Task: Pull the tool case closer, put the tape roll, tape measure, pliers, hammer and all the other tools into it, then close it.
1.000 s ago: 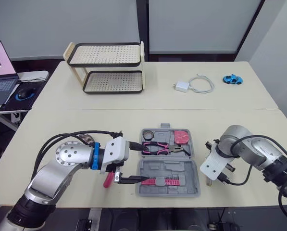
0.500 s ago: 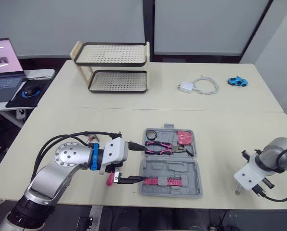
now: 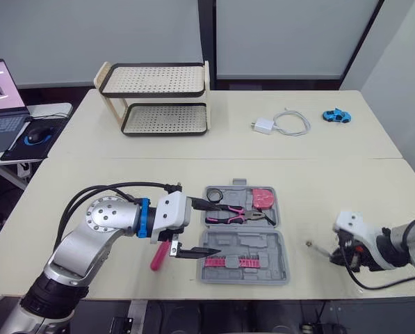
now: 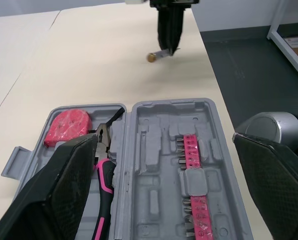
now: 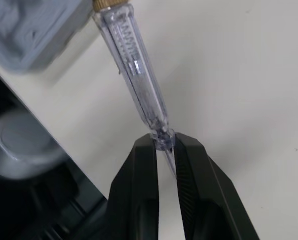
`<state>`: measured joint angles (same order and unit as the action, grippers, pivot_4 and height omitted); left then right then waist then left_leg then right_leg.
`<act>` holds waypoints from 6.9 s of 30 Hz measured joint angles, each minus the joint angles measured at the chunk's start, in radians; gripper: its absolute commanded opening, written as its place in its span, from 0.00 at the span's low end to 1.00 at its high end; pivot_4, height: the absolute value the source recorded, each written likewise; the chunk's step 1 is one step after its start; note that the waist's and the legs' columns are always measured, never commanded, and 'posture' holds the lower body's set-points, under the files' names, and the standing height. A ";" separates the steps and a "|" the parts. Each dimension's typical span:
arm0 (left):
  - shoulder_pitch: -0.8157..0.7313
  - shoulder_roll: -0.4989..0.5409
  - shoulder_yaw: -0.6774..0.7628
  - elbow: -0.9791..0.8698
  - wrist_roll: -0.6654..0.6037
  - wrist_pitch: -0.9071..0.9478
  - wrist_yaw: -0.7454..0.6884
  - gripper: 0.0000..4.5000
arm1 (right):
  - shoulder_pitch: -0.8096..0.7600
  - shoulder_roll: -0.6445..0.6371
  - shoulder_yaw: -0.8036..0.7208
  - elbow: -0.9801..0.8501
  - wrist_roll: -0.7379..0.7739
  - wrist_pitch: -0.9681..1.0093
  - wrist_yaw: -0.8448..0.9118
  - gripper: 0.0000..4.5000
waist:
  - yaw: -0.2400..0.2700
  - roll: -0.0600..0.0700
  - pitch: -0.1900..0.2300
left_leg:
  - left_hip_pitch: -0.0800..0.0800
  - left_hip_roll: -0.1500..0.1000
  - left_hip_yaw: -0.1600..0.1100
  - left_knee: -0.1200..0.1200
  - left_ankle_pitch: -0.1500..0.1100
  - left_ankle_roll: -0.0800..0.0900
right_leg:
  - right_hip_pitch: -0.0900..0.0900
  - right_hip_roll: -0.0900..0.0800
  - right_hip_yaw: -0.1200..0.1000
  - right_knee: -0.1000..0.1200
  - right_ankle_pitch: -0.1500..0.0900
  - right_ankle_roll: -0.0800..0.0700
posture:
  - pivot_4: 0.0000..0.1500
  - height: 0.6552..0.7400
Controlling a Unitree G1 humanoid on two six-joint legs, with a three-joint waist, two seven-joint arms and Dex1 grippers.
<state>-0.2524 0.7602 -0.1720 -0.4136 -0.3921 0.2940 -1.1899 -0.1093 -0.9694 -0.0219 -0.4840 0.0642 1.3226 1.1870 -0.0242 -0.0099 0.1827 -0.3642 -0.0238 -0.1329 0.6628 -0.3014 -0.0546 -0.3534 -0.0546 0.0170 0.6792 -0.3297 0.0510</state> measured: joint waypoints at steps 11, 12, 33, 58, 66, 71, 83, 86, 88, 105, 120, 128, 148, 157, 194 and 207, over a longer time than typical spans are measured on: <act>0.002 -0.009 0.000 0.000 -0.001 -0.002 -0.017 1.00 | -0.100 0.284 -0.101 0.050 0.111 0.285 -0.382 0.04 | -0.001 0.000 0.000 | -0.001 0.000 0.000 -0.001 0.000 0.000 | -0.002 -0.001 0.000 0.000 0.000 0.000 | 1.00 1.00; 0.002 -0.011 0.000 0.000 -0.001 -0.002 -0.019 1.00 | -0.100 0.297 -0.115 0.061 0.123 0.285 -0.413 0.04 | -0.001 0.000 0.000 | -0.001 0.000 0.000 -0.001 0.000 0.000 | -0.002 -0.001 0.000 0.000 0.000 0.000 | 1.00 1.00; 0.004 -0.039 -0.001 0.000 -0.001 -0.015 -0.024 1.00 | -0.096 0.398 -0.212 0.113 0.331 0.285 -0.823 0.73 | -0.003 0.000 0.000 | -0.001 -0.001 0.000 -0.001 0.000 0.000 | -0.002 0.000 0.001 0.001 0.000 0.000 | 1.00 1.00; -0.027 -0.042 -0.015 0.052 0.004 -0.061 -0.047 1.00 | 0.190 0.009 -0.037 0.102 0.227 -0.533 -0.441 0.89 | -0.007 -0.001 0.000 | 0.000 0.000 0.002 0.000 0.000 0.000 | 0.000 0.000 0.001 0.000 0.000 0.001 | 1.00 1.00; -0.033 -0.041 -0.018 0.054 0.004 -0.061 -0.046 1.00 | 0.086 0.049 0.070 0.199 0.187 -0.554 -0.430 0.89 | -0.005 -0.001 0.000 | -0.001 0.000 0.001 0.000 0.000 0.000 | -0.001 0.000 0.000 0.000 0.000 0.001 | 1.00 1.00; -0.035 -0.041 -0.018 0.054 0.004 -0.060 -0.045 1.00 | 0.080 0.058 0.093 0.251 0.149 -0.580 -0.432 0.89 | -0.005 -0.001 0.000 | -0.001 0.000 0.001 0.000 0.000 0.000 | -0.001 -0.001 0.001 0.000 0.000 0.001 | 1.00 1.00; -0.036 -0.041 -0.018 0.054 0.004 -0.059 -0.044 1.00 | 0.059 0.100 0.119 0.274 0.114 -0.589 -0.432 0.19 | -0.005 -0.001 0.000 | 0.000 0.000 0.000 0.000 0.000 0.000 | -0.001 0.000 0.000 0.000 0.000 0.001 | 1.00 1.00; -0.035 -0.040 -0.018 0.054 0.004 -0.060 -0.045 1.00 | 0.059 0.100 0.119 0.274 0.113 -0.591 -0.432 0.05 | -0.005 -0.001 0.000 | 0.000 0.000 0.000 0.000 0.000 0.000 | -0.001 0.000 0.000 0.000 0.000 0.001 | 1.00 1.00; -0.035 -0.037 -0.018 0.056 0.004 -0.062 -0.048 1.00 | 0.060 0.100 0.114 0.274 0.113 -0.593 -0.432 0.05 | -0.005 -0.001 0.000 | 0.000 0.000 0.000 0.000 0.000 0.000 | -0.001 0.000 0.000 0.000 0.000 0.001 | 1.00 1.00; -0.024 0.034 0.029 0.110 0.004 -0.089 -0.087 1.00 | 0.093 0.070 0.024 0.074 0.161 -0.418 -0.459 0.05 | -0.008 0.000 0.000 | 0.000 0.000 0.000 -0.001 0.000 0.000 | -0.002 0.000 0.001 0.001 0.000 0.001 | 1.00 1.00; 0.178 0.184 0.152 0.146 0.042 -0.188 -0.126 1.00 | -0.407 -0.020 0.431 -0.238 0.208 -0.239 -0.314 0.05 | -0.007 0.000 0.001 | -0.002 0.001 -0.002 -0.002 0.000 0.000 | -0.004 -0.001 0.000 0.000 0.000 0.001 | 1.00 1.00; 0.189 0.189 0.159 0.165 0.060 -0.233 -0.140 1.00 | -0.669 0.160 0.744 -0.110 0.128 -0.206 -0.293 0.05 | -0.008 0.000 0.001 | -0.008 0.001 -0.002 -0.001 0.000 0.000 | -0.013 -0.001 0.000 0.002 0.000 0.000 | 1.00 1.00; 0.171 0.178 0.131 0.174 0.081 -0.237 -0.143 1.00 | -0.695 0.382 0.964 0.086 -0.015 -0.219 -0.362 0.05 | -0.014 -0.001 0.001 | -0.017 0.001 -0.001 0.001 0.003 -0.005 | -0.026 0.000 0.000 0.012 0.000 0.000 | 1.00 1.00; 0.162 0.178 0.120 0.172 0.081 -0.233 -0.135 1.00 | -0.687 0.393 0.969 0.096 -0.038 -0.215 -0.361 0.05 | -0.022 -0.001 0.001 | -0.017 0.001 -0.001 0.001 0.003 -0.006 | -0.027 0.000 0.000 0.014 0.000 0.000 | 1.00 1.00; 0.159 0.166 0.110 0.125 0.078 -0.187 -0.130 1.00 | -0.615 0.329 0.766 -0.022 0.007 -0.300 -0.321 0.57 | -0.030 -0.001 0.000 | -0.018 0.001 -0.001 0.001 0.003 -0.005 | -0.030 0.000 0.000 0.017 0.000 0.000 | 1.00 1.00; 0.141 0.156 0.110 0.120 0.050 -0.167 -0.130 1.00 | -0.429 0.362 0.709 0.114 -0.039 -0.638 -0.326 0.00 | -0.032 -0.001 0.000 | -0.017 0.001 -0.001 0.001 0.003 -0.005 | -0.030 0.001 0.000 0.019 0.000 0.000 | 1.00 1.00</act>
<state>-0.1116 0.9160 -0.0623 -0.2936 -0.3425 0.1270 -1.3204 -0.5387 -0.6077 0.6871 -0.3698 0.0252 0.6847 0.8614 -0.0561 -0.0111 0.1829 -0.3816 -0.0231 -0.1334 0.6639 -0.2979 -0.0599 -0.3834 -0.0540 0.0175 0.6978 -0.3295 0.0509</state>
